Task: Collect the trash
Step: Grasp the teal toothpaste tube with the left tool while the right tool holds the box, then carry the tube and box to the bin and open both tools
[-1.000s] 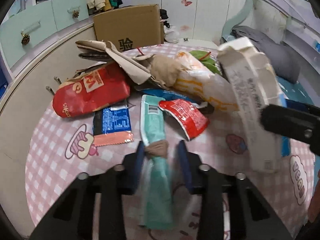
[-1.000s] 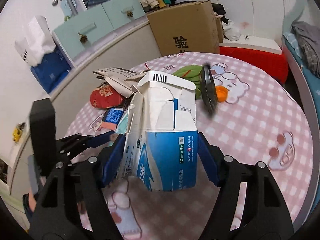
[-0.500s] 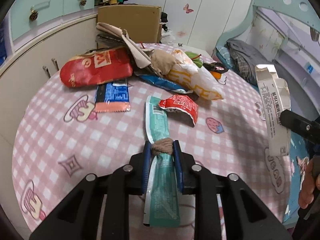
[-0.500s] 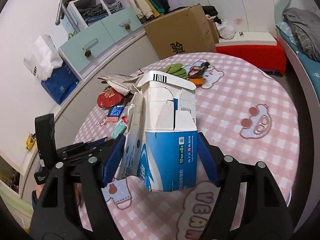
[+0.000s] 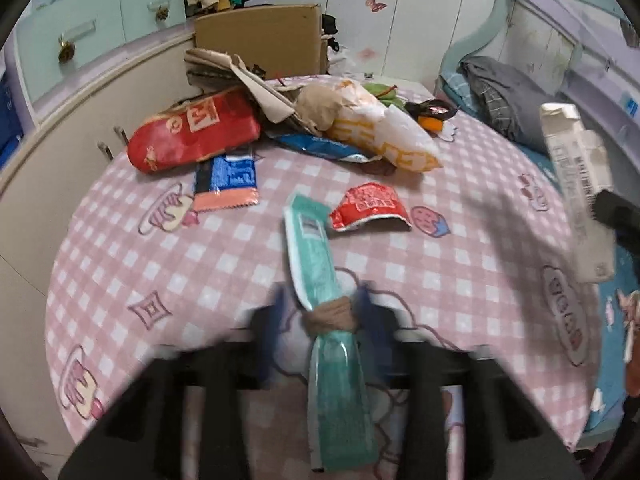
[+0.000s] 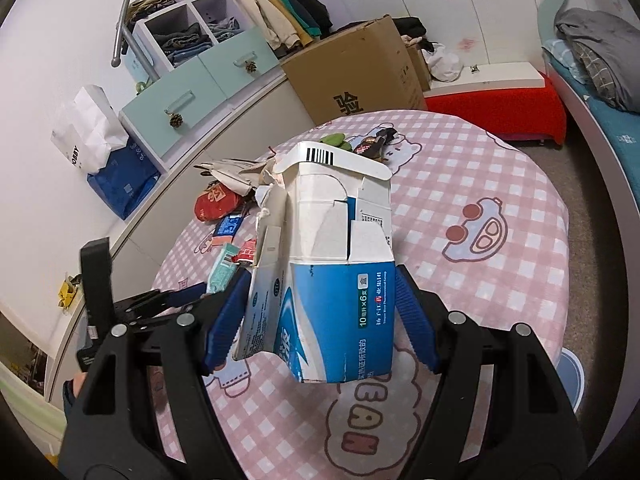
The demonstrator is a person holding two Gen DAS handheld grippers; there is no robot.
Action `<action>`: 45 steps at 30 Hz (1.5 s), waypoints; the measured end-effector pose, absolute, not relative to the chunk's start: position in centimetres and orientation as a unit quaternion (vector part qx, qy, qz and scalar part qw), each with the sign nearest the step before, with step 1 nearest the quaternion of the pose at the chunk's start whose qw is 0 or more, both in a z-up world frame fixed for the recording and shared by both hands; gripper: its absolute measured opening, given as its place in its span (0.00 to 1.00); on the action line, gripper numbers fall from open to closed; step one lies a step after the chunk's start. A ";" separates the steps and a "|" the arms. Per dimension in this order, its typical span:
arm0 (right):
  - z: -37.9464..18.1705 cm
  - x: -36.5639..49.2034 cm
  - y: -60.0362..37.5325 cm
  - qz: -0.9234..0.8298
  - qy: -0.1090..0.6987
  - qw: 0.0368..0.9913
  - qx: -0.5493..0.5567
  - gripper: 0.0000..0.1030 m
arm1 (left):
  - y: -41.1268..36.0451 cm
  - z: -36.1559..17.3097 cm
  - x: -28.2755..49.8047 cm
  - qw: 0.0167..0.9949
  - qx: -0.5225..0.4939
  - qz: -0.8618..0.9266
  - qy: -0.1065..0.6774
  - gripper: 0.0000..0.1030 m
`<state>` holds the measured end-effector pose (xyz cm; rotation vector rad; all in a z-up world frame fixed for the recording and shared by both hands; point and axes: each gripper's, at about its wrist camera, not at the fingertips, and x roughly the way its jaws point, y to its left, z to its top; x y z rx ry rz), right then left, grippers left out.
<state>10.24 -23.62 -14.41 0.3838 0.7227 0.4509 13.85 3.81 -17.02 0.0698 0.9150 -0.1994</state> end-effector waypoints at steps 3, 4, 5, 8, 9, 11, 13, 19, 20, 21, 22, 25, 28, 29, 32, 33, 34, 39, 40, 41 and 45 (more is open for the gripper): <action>-14.1 9.6 -24.3 0.216 0.341 0.896 0.186 0.68 | 4.1 -16.6 13.3 0.891 0.007 -0.119 0.437 0.21; -14.1 9.5 -24.6 0.214 0.340 0.896 0.187 0.68 | 4.1 -16.5 12.8 0.895 0.006 -0.116 0.432 0.21; -14.0 9.4 -25.1 0.212 0.337 0.897 0.189 0.68 | 4.2 -16.2 12.3 0.897 0.001 -0.118 0.425 0.21; -13.6 9.0 -26.1 0.209 0.330 0.900 0.194 0.68 | 4.5 -15.1 10.7 0.908 -0.013 -0.113 0.404 0.21; -13.4 8.8 -26.6 0.209 0.326 0.901 0.195 0.68 | 4.6 -14.7 10.5 0.910 -0.017 -0.110 0.399 0.21; -13.2 8.6 -27.2 0.208 0.320 0.903 0.196 0.68 | 4.6 -13.5 9.6 0.918 -0.025 -0.105 0.381 0.21; -13.1 8.4 -27.9 0.207 0.314 0.905 0.200 0.68 | 4.2 -12.3 8.9 0.926 -0.028 -0.104 0.363 0.21; -13.0 7.0 -31.5 0.182 0.295 0.913 0.216 0.68 | -0.4 -8.8 7.3 0.937 -0.041 -0.156 0.310 0.21; -13.2 6.7 -32.5 0.174 0.293 0.914 0.221 0.68 | -2.1 -8.5 7.2 0.937 -0.040 -0.172 0.302 0.21; -13.4 6.3 -33.6 0.164 0.292 0.914 0.227 0.68 | -3.4 -8.4 7.0 0.936 -0.039 -0.183 0.299 0.21; -13.6 6.1 -34.4 0.157 0.291 0.915 0.233 0.68 | -4.9 -8.4 6.9 0.934 -0.039 -0.197 0.296 0.21; -14.6 4.9 -37.9 0.126 0.288 0.916 0.250 0.68 | -10.2 -8.8 6.6 0.927 -0.028 -0.234 0.291 0.21; -16.4 3.6 -41.7 0.092 0.292 0.913 0.269 0.68 | -15.6 -10.0 6.2 0.914 -0.012 -0.274 0.299 0.21; -17.3 3.1 -43.2 0.077 0.294 0.911 0.278 0.68 | -17.7 -10.7 6.1 0.909 -0.003 -0.287 0.303 0.21; -20.4 1.8 -47.5 0.035 0.306 0.901 0.306 0.68 | -22.4 -12.8 5.7 0.895 0.022 -0.314 0.316 0.21; -21.9 1.5 -48.9 0.021 0.314 0.894 0.319 0.68 | -24.3 -13.9 5.7 0.888 0.032 -0.326 0.323 0.21; -23.3 1.2 -50.0 0.010 0.322 0.888 0.327 0.68 | -26.1 -15.1 5.7 0.881 0.042 -0.336 0.331 0.21; -32.1 0.2 -54.5 -0.039 0.379 0.843 0.380 0.68 | -32.9 -22.1 6.4 0.849 0.092 -0.359 0.377 0.21; -33.5 0.1 -55.1 -0.044 0.389 0.836 0.385 0.69 | -34.0 -23.8 6.7 0.840 0.099 -0.362 0.391 0.21; -35.4 0.1 -55.5 -0.049 0.402 0.826 0.393 0.69 | -34.6 -25.1 6.8 0.836 0.106 -0.362 0.399 0.21; -41.6 0.7 -56.2 -0.060 0.447 0.790 0.414 0.69 | -36.7 -32.0 9.3 0.802 0.116 -0.354 0.468 0.21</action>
